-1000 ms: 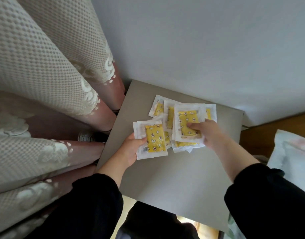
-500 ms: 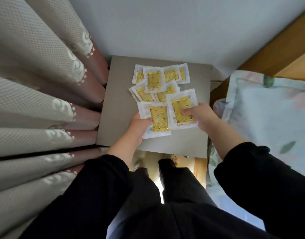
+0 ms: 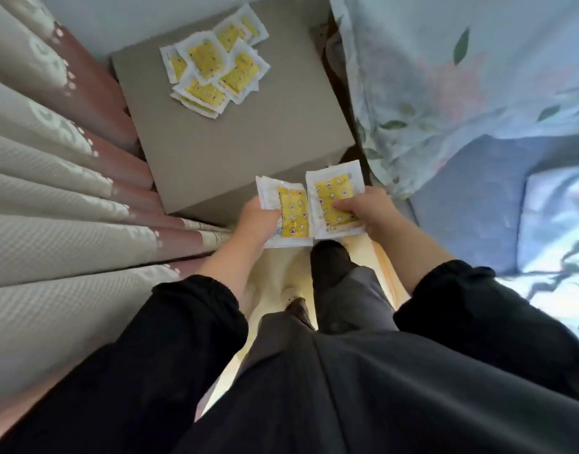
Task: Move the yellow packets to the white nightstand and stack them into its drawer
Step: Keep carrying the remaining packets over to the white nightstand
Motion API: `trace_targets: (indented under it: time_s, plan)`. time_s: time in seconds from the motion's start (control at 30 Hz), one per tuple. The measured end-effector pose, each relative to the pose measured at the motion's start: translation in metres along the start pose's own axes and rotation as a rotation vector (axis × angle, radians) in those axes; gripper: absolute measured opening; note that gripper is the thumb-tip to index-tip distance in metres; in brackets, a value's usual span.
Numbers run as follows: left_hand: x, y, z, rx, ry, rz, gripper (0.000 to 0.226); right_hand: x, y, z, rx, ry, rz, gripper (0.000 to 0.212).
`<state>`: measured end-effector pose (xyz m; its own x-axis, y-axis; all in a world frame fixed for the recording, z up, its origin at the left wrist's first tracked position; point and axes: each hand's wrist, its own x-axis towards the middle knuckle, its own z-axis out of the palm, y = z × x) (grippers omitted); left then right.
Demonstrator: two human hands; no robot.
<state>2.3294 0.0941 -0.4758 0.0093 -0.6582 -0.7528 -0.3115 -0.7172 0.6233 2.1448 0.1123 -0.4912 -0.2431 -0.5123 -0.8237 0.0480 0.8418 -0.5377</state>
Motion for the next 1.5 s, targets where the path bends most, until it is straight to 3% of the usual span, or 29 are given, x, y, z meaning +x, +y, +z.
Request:
trace_targets:
  time_s: [0.4,0.63,0.83,1.03,1.2,1.3,1.5]
  plan:
    - [-0.106,-0.083,0.120,0.493,-0.406,0.110,0.030,-0.128,0.210,-0.096,0.336,0.335,0.142,0.019]
    - [-0.190,-0.144,0.216,0.733,-0.574,0.222,0.024,-0.208,0.340,-0.151,0.591,0.535,0.160,0.030]
    - [-0.292,-0.239,0.290,0.955,-0.710,0.442,0.020,-0.297,0.475,-0.186,0.732,0.697,0.167,0.026]
    - [-0.399,-0.349,0.351,1.220,-0.938,0.469,0.021,-0.398,0.617,-0.205,0.880,0.895,0.251,0.011]
    - [-0.497,-0.442,0.402,1.453,-1.112,0.532,0.022,-0.484,0.736,-0.189,1.125,1.054,0.367,0.013]
    - [-0.543,-0.485,0.427,1.550,-1.212,0.568,0.026,-0.517,0.786,-0.175,1.317,1.156,0.419,0.024]
    - [-0.622,-0.552,0.493,1.754,-1.396,0.647,0.031,-0.566,0.852,-0.182,1.620,1.305,0.458,0.021]
